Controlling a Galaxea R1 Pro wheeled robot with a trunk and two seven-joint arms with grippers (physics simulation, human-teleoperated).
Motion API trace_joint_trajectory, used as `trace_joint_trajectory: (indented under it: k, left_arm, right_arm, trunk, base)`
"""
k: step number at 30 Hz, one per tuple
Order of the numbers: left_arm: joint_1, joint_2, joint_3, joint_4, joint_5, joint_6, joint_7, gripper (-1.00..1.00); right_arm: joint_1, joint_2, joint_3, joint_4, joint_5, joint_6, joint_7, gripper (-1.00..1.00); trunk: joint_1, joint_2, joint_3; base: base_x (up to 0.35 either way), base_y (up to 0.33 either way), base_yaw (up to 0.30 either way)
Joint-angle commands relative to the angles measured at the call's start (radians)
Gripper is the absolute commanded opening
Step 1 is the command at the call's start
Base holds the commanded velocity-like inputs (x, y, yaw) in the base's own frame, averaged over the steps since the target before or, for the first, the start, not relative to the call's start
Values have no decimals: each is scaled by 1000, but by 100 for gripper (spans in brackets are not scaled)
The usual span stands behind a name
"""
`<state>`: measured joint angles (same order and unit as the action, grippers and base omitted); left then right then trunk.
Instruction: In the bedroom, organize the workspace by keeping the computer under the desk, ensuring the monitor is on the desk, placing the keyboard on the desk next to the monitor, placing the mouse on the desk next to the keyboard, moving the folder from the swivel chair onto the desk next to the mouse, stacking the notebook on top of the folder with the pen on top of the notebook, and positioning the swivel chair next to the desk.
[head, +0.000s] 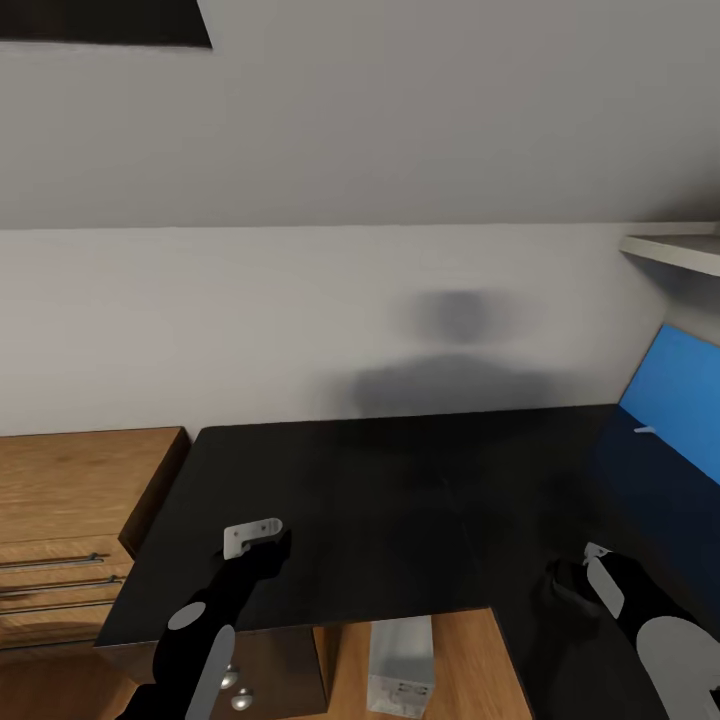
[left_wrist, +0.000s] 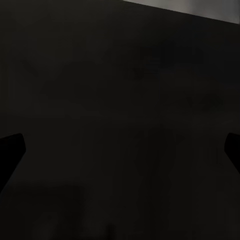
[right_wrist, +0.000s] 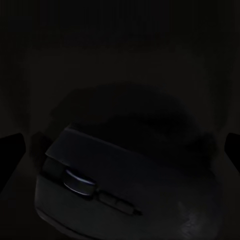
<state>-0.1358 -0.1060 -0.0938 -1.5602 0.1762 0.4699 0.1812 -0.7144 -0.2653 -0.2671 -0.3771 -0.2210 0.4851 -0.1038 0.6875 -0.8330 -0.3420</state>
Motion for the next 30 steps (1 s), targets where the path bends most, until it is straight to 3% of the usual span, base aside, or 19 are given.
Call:
trace_joint_trajectory:
  k: [1, 30]
  left_arm:
    - [-1, 0, -1, -1, 11, 4, 9, 100]
    - [-1, 5, -1, 8, 11, 6, 7, 100]
  right_arm:
    - [0, 0, -1, -2, -11, 4, -7, 100]
    - [-1, 1, -1, -2, -12, 3, -5, 100]
  trunk:
    - [0, -1, -1]
    - [0, -1, -1]
  base:
    - [0, 0, 0]
    - [-39, 0, 0]
